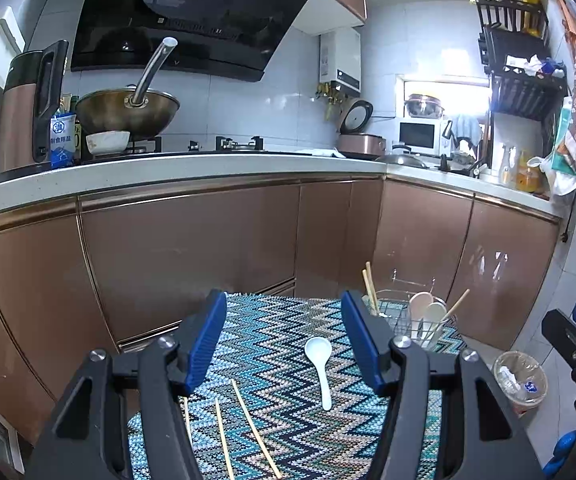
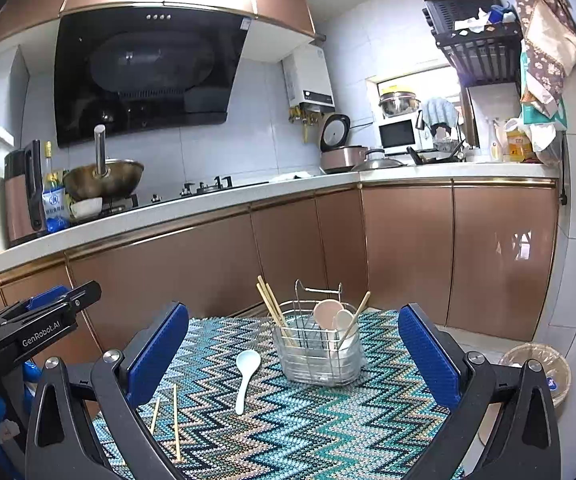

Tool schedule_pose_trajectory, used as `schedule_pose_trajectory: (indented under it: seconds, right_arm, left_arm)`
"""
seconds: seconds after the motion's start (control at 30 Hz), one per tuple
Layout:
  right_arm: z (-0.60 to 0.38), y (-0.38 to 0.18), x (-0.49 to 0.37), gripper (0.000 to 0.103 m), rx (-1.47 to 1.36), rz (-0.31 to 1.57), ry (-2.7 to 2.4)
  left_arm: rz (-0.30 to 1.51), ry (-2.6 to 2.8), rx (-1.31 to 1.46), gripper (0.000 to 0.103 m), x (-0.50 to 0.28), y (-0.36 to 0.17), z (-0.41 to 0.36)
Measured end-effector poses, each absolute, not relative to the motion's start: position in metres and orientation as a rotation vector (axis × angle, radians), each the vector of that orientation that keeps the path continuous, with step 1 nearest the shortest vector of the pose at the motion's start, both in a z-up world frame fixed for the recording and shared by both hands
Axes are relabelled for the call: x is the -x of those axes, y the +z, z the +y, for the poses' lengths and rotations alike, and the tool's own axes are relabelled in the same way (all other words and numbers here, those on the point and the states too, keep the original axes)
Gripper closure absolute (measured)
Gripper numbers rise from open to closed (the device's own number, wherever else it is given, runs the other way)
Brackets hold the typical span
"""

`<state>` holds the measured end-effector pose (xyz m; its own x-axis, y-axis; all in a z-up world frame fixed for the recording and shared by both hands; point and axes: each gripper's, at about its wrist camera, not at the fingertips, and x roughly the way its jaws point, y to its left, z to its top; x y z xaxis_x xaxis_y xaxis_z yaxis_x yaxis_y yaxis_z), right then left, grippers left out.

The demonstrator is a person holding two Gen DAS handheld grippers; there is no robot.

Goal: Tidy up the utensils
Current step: 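Withdraw both tools from the holder back over the cloth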

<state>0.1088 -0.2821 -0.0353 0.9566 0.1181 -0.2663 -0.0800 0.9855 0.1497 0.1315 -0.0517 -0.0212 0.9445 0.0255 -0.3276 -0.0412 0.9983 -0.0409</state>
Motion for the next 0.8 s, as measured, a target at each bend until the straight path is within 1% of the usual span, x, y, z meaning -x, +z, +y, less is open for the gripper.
schedule_pose_trajectory:
  seconds: [0.8]
  right_arm:
    - [-0.247, -0.056, -0.138, 0.0, -0.08, 0.371, 0.13]
  left_arm:
    - [0.434, 0.075, 0.047, 0.045, -0.161, -0.056, -0.023]
